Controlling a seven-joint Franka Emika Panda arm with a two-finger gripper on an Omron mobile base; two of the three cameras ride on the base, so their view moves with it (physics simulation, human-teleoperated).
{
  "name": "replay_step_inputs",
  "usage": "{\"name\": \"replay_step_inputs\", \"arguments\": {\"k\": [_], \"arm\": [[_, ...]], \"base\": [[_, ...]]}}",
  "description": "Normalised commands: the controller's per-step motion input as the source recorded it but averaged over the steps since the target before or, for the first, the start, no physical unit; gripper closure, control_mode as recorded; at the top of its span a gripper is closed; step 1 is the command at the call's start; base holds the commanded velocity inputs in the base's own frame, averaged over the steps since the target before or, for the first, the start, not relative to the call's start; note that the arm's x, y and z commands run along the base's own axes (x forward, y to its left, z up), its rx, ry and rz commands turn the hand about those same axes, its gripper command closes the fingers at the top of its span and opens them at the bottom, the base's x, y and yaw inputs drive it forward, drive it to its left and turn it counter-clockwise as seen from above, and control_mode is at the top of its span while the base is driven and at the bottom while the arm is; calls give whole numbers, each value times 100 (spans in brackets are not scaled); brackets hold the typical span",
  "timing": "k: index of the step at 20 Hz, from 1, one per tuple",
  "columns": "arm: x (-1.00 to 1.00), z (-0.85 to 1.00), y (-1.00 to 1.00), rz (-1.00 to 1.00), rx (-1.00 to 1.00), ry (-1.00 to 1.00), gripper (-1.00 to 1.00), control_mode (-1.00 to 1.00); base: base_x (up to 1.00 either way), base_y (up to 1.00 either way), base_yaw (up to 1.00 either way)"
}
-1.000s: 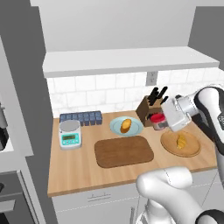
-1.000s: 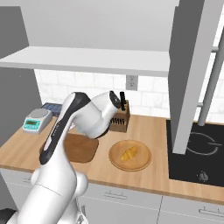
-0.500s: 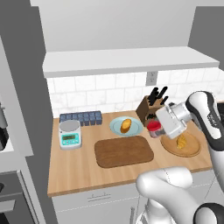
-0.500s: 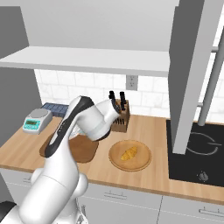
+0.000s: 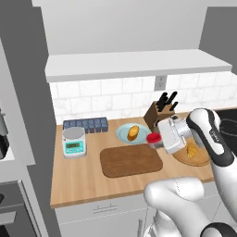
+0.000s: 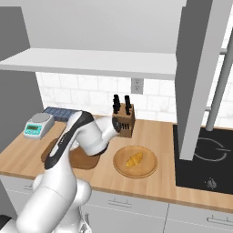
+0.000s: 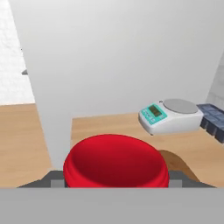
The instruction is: From the different types of pastries on the counter, select a croissant and place it on the cutting board. Then retrieve a jar of jam from the cabinet and place it alongside the croissant on the cutting board.
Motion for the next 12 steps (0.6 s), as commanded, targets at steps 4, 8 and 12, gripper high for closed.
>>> {"name": "replay_step_inputs", "arguments": {"k": [4,8,12], "arm": [[38,-48,1,1,1,4,100,-100],[23,-45,11,0,-1,1,100,-100],[60,-36,0,0,3,0,100,-100]], "base": [[0,0,0],[0,0,0],[0,0,0]]}}
